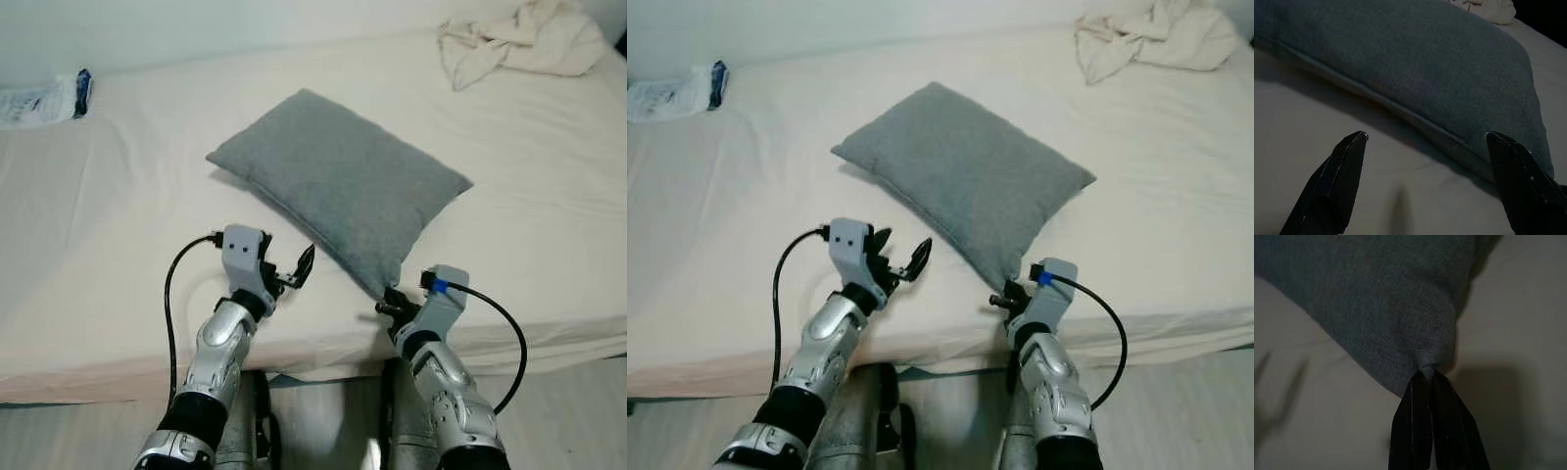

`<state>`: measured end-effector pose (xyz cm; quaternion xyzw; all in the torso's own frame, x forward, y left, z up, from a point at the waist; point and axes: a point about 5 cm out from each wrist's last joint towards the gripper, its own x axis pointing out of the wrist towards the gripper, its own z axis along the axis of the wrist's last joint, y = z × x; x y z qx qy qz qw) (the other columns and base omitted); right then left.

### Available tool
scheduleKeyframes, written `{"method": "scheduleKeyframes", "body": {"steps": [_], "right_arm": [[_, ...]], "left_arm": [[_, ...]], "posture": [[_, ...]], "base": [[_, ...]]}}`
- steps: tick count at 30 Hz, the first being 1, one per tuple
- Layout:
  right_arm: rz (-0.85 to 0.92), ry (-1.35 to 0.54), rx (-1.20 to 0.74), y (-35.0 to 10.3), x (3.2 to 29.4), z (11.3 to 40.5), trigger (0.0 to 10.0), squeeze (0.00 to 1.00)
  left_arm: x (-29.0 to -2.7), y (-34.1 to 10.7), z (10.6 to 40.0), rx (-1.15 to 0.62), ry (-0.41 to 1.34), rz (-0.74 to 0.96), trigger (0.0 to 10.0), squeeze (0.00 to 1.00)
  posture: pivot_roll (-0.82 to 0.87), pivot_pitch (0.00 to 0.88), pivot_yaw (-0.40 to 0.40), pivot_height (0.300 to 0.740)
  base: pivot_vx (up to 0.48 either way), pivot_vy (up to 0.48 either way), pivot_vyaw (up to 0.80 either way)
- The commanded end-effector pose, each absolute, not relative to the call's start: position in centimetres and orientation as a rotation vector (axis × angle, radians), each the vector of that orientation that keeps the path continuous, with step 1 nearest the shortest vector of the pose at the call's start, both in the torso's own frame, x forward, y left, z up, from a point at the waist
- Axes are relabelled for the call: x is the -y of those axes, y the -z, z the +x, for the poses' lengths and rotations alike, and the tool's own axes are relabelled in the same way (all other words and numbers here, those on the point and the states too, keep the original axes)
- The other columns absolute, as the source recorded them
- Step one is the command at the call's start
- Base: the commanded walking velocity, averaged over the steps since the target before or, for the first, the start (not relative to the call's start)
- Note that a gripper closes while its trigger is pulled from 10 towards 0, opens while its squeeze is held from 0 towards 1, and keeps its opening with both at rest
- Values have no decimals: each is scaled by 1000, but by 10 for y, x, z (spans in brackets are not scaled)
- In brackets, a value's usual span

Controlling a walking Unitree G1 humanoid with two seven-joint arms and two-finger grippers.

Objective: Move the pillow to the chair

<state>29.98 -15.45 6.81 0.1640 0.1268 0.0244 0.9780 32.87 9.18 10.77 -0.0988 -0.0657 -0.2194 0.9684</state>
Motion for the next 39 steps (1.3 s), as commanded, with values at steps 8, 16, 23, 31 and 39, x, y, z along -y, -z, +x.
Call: {"method": "scheduleKeyframes", "body": {"steps": [8, 16, 23, 31, 39], "right_arm": [[298, -44, -411, -31, 160, 297, 0, 0], [278, -63, -444, -23, 158, 302, 0, 0], [266, -39, -379, -39, 165, 321, 0, 0], [241, -5, -250, -70, 185, 342, 0, 0], [249, -20, -108, -107, 191, 359, 0, 0]], "left_arm": [[-83, -72, 317, 21, 424, -196, 10000, 0], [-89, -62, 310, 9, 411, -189, 10000, 0], [-94, -63, 313, 24, 391, -190, 10000, 0], [-89, -73, 321, 50, 412, -237, 10000, 0], [-85, -77, 325, 60, 417, -284, 10000, 0]], "posture": [[-276, 117, 10, 601], [-246, 81, 7, 630], [-236, 45, 24, 660], [-251, 37, 38, 709], [-266, 35, 49, 740]], "base": [[0, 0, 0], [0, 0, 0], [0, 0, 0], [0, 0, 0], [0, 0, 0]]}}
